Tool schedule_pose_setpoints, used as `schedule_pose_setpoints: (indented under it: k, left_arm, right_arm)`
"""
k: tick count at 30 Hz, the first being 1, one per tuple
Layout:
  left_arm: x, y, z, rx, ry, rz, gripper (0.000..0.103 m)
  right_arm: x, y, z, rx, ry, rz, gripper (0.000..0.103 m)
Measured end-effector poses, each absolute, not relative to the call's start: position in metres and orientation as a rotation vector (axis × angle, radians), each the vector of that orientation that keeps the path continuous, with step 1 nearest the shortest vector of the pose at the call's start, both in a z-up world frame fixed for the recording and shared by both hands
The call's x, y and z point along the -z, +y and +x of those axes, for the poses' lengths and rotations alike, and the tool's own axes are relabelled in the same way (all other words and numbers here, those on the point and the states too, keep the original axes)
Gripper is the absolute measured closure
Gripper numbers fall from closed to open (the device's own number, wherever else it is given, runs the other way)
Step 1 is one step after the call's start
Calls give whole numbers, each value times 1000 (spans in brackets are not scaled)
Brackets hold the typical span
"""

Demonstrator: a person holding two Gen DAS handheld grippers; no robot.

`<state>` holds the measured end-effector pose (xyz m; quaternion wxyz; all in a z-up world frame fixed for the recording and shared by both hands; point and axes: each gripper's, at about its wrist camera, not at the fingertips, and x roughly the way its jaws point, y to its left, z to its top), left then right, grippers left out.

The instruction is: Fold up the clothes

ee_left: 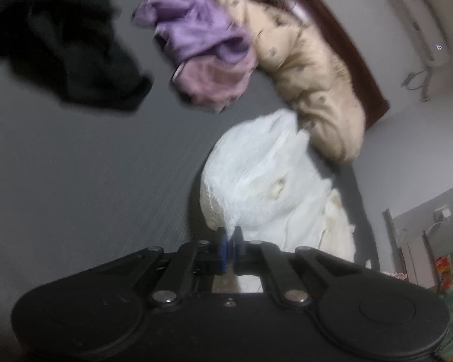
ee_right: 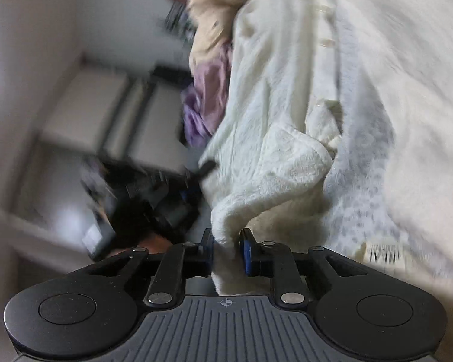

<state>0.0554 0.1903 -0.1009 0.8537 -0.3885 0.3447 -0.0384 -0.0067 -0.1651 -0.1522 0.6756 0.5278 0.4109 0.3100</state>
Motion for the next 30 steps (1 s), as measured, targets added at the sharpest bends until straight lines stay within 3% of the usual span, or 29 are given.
schedule_pose_setpoints:
  k: [3, 6, 11, 20, 24, 30]
  left_arm:
    - [74, 181, 53, 47, 720, -651, 100]
    - [58, 167, 52, 0, 738, -458, 100]
    - [70, 155, 55, -94, 772, -263, 100]
    - [75, 155, 42, -127, 728, -214, 92]
    - [45, 137, 20, 51, 615, -190, 70]
    - [32, 89, -4, 387, 643, -220, 59]
  right_arm:
    - [164, -180, -5, -692, 962, 1404, 83]
    - [165, -178, -8, -700, 1053, 1402, 83]
    - [169, -167, -17, -643, 1141, 1227, 83]
    - [126, -162, -41, -708, 1065, 891, 82]
    - [90, -182, -58, -709, 936, 714, 82]
    - [58, -225, -80, -477, 779, 413, 81]
